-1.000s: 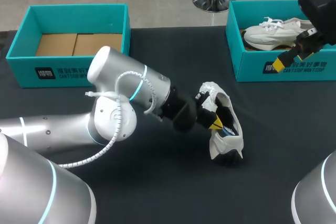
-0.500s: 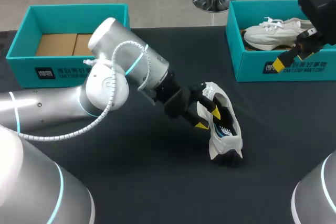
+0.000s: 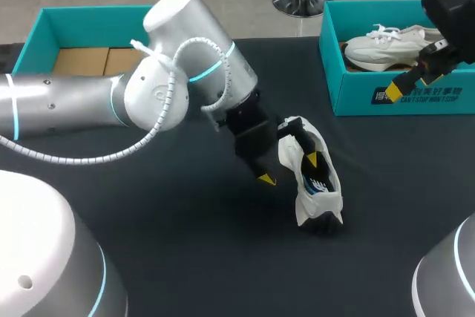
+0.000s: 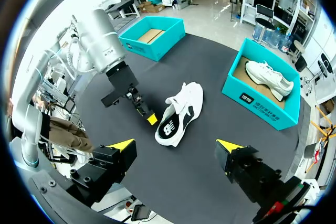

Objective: Take the shoe out of the shoebox, open the shoe tongue, remove and reinsert the insole, then place the shoe into the shoebox

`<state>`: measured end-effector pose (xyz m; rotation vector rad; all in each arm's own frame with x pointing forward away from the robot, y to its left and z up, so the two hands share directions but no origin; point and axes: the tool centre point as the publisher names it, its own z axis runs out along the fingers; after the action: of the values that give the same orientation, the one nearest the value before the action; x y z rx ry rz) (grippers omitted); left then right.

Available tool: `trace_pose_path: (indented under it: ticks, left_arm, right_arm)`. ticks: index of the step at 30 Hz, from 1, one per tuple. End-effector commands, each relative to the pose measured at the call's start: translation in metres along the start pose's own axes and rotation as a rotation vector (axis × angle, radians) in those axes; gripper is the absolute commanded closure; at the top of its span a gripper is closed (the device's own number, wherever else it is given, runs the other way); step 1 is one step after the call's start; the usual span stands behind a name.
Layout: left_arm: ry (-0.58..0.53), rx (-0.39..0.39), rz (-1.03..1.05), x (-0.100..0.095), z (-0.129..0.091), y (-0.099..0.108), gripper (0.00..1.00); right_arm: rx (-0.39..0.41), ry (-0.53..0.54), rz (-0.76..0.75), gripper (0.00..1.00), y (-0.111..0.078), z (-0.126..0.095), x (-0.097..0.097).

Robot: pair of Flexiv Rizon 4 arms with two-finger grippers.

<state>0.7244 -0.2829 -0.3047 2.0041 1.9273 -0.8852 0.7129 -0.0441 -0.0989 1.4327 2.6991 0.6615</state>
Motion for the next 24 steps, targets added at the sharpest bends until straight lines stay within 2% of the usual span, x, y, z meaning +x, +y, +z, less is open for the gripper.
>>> trace_pose_path:
  ticks: [1,9,10,11,12,19,24]
  left_arm:
    - [0.043,-0.008,-0.001,-0.001,-0.003,-0.003,0.0]
    - [0.066,-0.011,0.001,-0.001,-0.004,-0.003,0.0]
    - [0.077,-0.018,-0.004,-0.001,-0.004,-0.003,0.29]
    - [0.081,-0.027,-0.014,-0.002,-0.003,-0.002,0.76]
    - [0.085,-0.029,-0.022,-0.004,-0.003,-0.001,1.0]
    - [0.134,-0.058,-0.014,-0.02,0.005,0.003,1.0]
    - [0.174,-0.063,-0.014,-0.024,0.019,0.01,1.0]
  right_arm:
    - [0.005,0.001,0.001,0.0,0.003,0.001,0.0]
    - [0.003,0.0,0.002,0.0,0.002,-0.001,-0.002]
    - [-0.005,-0.001,0.001,0.0,0.0,-0.003,-0.003]
    - [-0.006,-0.005,0.002,0.0,-0.002,-0.004,-0.005]
    - [-0.007,-0.007,0.006,0.0,-0.004,-0.005,-0.007]
    - [-0.013,-0.004,0.04,0.0,-0.027,-0.016,-0.02]
    - [-0.012,-0.002,0.038,0.0,-0.029,-0.017,-0.02]
